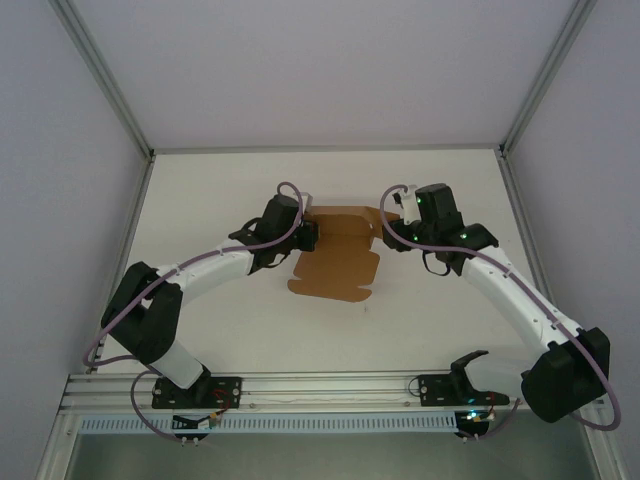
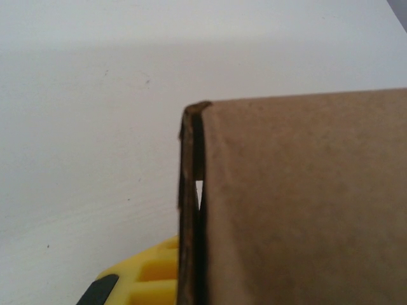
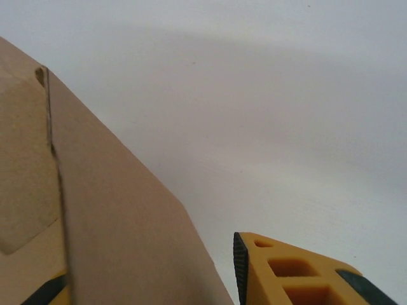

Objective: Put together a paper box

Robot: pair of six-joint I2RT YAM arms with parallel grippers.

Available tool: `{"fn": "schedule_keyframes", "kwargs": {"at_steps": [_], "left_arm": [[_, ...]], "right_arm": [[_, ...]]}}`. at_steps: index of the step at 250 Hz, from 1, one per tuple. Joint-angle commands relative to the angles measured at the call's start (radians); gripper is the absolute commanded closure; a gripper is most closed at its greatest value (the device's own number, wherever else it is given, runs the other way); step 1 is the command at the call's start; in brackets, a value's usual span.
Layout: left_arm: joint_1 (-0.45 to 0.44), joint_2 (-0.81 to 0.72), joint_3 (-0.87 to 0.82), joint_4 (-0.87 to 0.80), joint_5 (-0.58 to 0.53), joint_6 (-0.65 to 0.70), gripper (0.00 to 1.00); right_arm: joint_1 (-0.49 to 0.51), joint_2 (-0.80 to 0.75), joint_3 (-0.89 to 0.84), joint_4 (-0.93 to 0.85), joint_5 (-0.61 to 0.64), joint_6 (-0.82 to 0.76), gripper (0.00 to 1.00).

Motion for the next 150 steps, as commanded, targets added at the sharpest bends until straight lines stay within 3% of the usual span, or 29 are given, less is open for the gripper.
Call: {"fn": "schedule_keyframes", "kwargs": {"at_steps": [1,41,80,150], "left_arm": [[-0.018,-0.004,0.027,0.012,0.06,0.023,1.0],[-0.018,-0.017,0.017,0.014,0.053,0.023,1.0],[-0.018,-0.032,0.01,0.008,0.029,0.022,1.0],[-0.019,-0.059,0.007,-0.005,0.006,0.029,1.0]], "right_arm": [[0.002,-0.02,0.011,0.044,-0.072,-0.015,0.68],[0.001,-0.021,0.028,0.016,-0.04,-0.019,0.8],[0.001,-0.004,0.05,-0.057,0.071,-0.027,0.83],[0.002,0.109,0.085,-0.179,0.435,0.004,0.8]]}}
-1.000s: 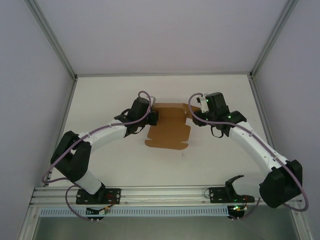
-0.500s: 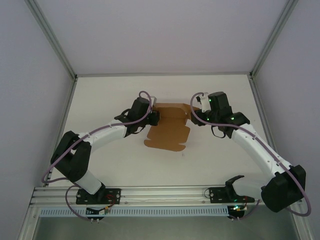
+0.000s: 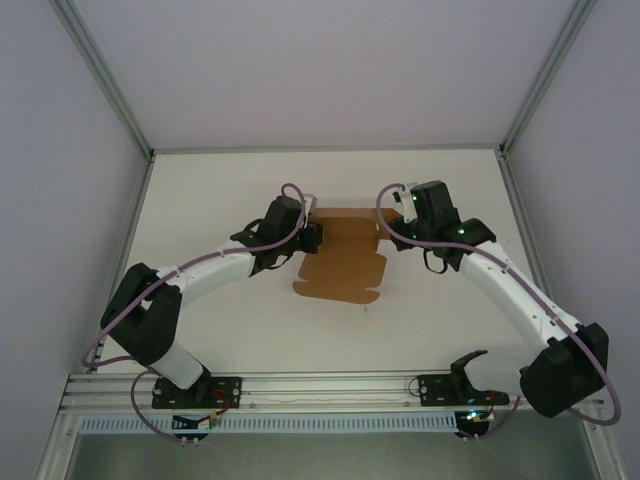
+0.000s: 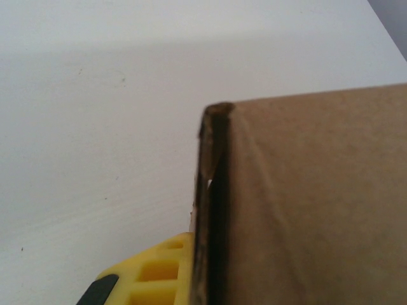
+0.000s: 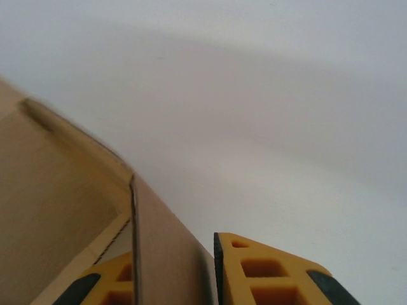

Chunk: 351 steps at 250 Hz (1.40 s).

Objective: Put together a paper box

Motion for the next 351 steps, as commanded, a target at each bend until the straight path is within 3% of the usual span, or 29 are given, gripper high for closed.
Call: {"fn": "schedule_keyframes", "kwargs": {"at_steps": [1,43,95,112,139,177,195,226,254,283,308,351], "left_arm": [[-0.002,-0.048,0.006,-0.009,-0.011,0.022,1.0],[-0.001,-0.048,0.009,-0.015,-0.021,0.021,1.0],[-0.003,-0.03,0.016,-0.009,-0.012,0.005,1.0],[-0.003,-0.022,0.019,-0.005,-0.02,0.002,1.0],[-0.002,-0.013,0.012,0.009,-0.041,0.004,1.0],[0.001,-0.019,-0.006,0.045,-0.039,0.005,1.0],[0.001,-0.024,-0.011,0.049,-0.041,0.011,1.0],[0.005,-0.036,-0.014,0.052,-0.04,0.026,1.0],[0.007,-0.049,-0.02,0.05,-0.027,0.037,1.0],[0.007,-0.057,-0.02,0.045,-0.023,0.04,1.0],[0.007,-0.057,-0.02,0.048,-0.021,0.037,1.0],[0.006,-0.046,-0.006,0.039,-0.03,0.036,1.0]], "right_arm": [[-0.007,0.061,0.028,-0.099,0.255,0.026,0.8],[-0.007,0.112,0.046,-0.092,0.248,0.028,0.74],[-0.008,0.059,0.011,0.047,0.061,0.06,0.72],[-0.008,0.033,0.003,0.074,-0.023,0.062,0.64],[-0.007,-0.028,-0.011,0.077,-0.083,0.069,0.6],[-0.01,-0.169,-0.06,0.049,-0.064,0.07,0.46],[-0.02,-0.24,-0.083,0.031,-0.036,0.079,0.32],[-0.073,-0.329,-0.095,-0.001,0.062,0.129,0.32],[-0.196,-0.338,-0.082,-0.036,0.088,0.191,0.26],[-0.306,-0.277,-0.07,-0.027,-0.039,0.181,0.23],[-0.308,-0.205,-0.075,0.021,-0.244,0.077,0.22],[-0.297,-0.123,-0.096,0.098,-0.578,0.03,0.26]]}}
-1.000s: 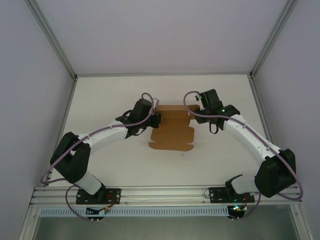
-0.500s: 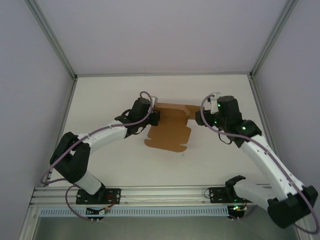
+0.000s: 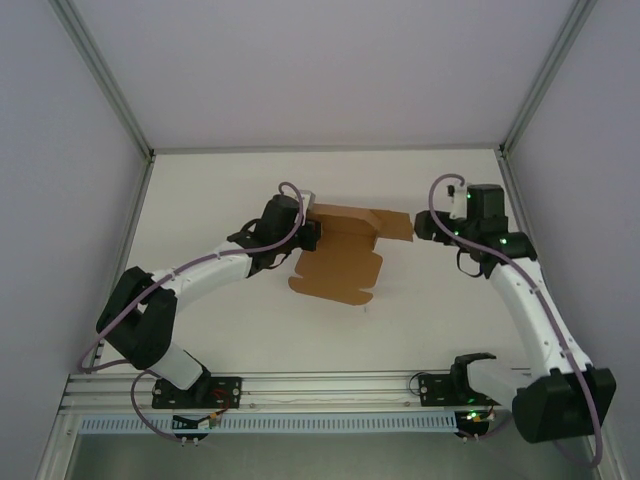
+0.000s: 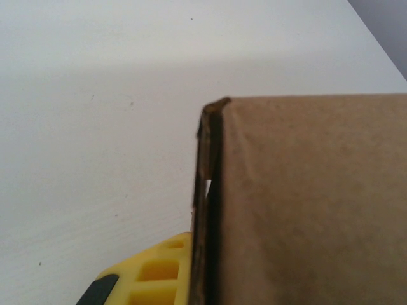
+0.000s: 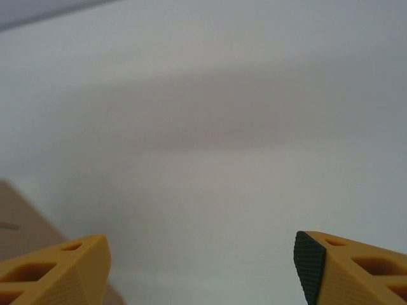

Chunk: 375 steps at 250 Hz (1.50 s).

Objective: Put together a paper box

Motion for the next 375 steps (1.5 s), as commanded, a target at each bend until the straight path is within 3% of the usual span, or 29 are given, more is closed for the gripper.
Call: {"fn": "schedule_keyframes", "kwargs": {"at_steps": [1,37,58,140,211,229,254,280,331,375], "left_arm": [[0.006,-0.02,0.003,0.01,0.008,0.012,1.0],[0.006,-0.006,0.015,0.001,-0.018,0.003,1.0],[0.005,0.003,0.022,-0.002,-0.02,0.001,1.0],[0.005,0.013,0.038,-0.014,-0.015,-0.007,1.0],[0.003,0.018,0.044,-0.05,-0.002,0.015,1.0],[0.003,0.022,0.053,-0.074,0.001,0.021,1.0],[0.002,0.023,0.056,-0.092,0.01,0.026,1.0],[0.001,0.02,0.047,-0.1,-0.006,0.031,1.0],[0.002,0.068,0.014,-0.066,-0.086,0.028,1.0],[0.001,0.086,0.01,-0.04,-0.045,0.013,1.0]], "right_arm": [[0.014,0.024,-0.012,0.077,-0.318,-0.062,0.26],[0.046,0.041,-0.05,0.135,-0.531,-0.07,0.31],[0.088,0.052,-0.065,0.166,-0.566,-0.064,0.32],[0.216,0.164,-0.04,0.264,-0.419,-0.019,0.39],[0.312,0.162,-0.066,0.318,-0.123,-0.109,0.38],[0.33,0.163,-0.075,0.321,-0.14,-0.184,0.35],[0.335,0.163,-0.096,0.335,-0.254,-0.256,0.3],[0.335,0.158,-0.118,0.36,-0.296,-0.258,0.28],[0.335,0.173,-0.198,0.388,-0.252,-0.164,0.38],[0.334,0.167,-0.278,0.446,-0.3,-0.162,0.4]]}}
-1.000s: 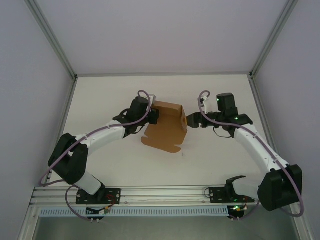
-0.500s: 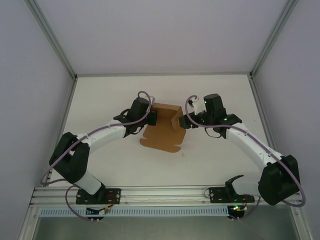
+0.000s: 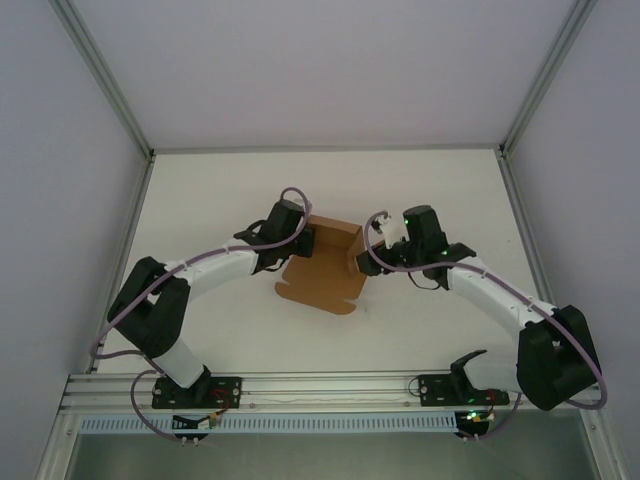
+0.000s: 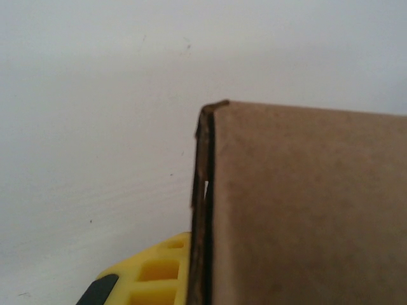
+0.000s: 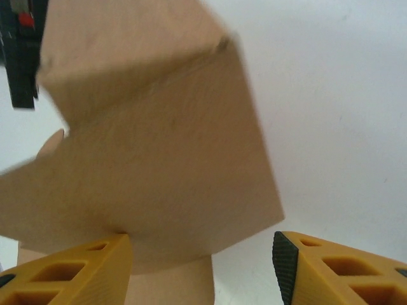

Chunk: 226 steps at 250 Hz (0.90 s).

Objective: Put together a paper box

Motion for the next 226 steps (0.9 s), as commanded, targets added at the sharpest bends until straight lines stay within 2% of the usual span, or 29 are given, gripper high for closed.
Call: {"fn": "schedule_keyframes", "kwargs": {"at_steps": [1,25,49,87,108,133,158,190,226], "left_arm": [[-0.01,0.003,0.0,0.058,0.026,-0.012,1.0],[-0.009,0.006,0.0,0.056,0.017,-0.011,1.0],[-0.009,0.012,-0.006,0.058,0.028,-0.008,1.0],[-0.014,0.01,-0.017,0.072,0.053,0.015,1.0],[-0.019,0.013,-0.012,0.059,0.036,0.026,1.0],[-0.028,0.015,-0.009,0.052,0.021,0.026,1.0],[-0.042,0.015,-0.006,0.052,0.019,0.027,1.0],[-0.053,0.004,-0.002,0.051,0.016,0.026,1.0],[-0.062,-0.013,0.0,0.054,0.022,0.033,1.0]], "right_arm": [[0.006,0.001,-0.044,0.067,-0.044,0.013,0.39],[0.006,0.0,-0.065,0.1,-0.063,0.001,0.39],[0.007,0.016,-0.067,0.131,-0.028,-0.004,0.39],[0.006,0.056,-0.017,0.162,0.119,0.013,0.39],[0.007,0.065,0.007,0.182,0.159,0.01,0.38],[0.006,0.069,0.016,0.236,0.136,0.013,0.32],[0.01,0.086,0.02,0.292,0.163,0.062,0.32],[0.017,0.106,0.032,0.31,0.251,0.073,0.36],[0.033,0.138,0.045,0.333,0.307,0.083,0.48]]}}
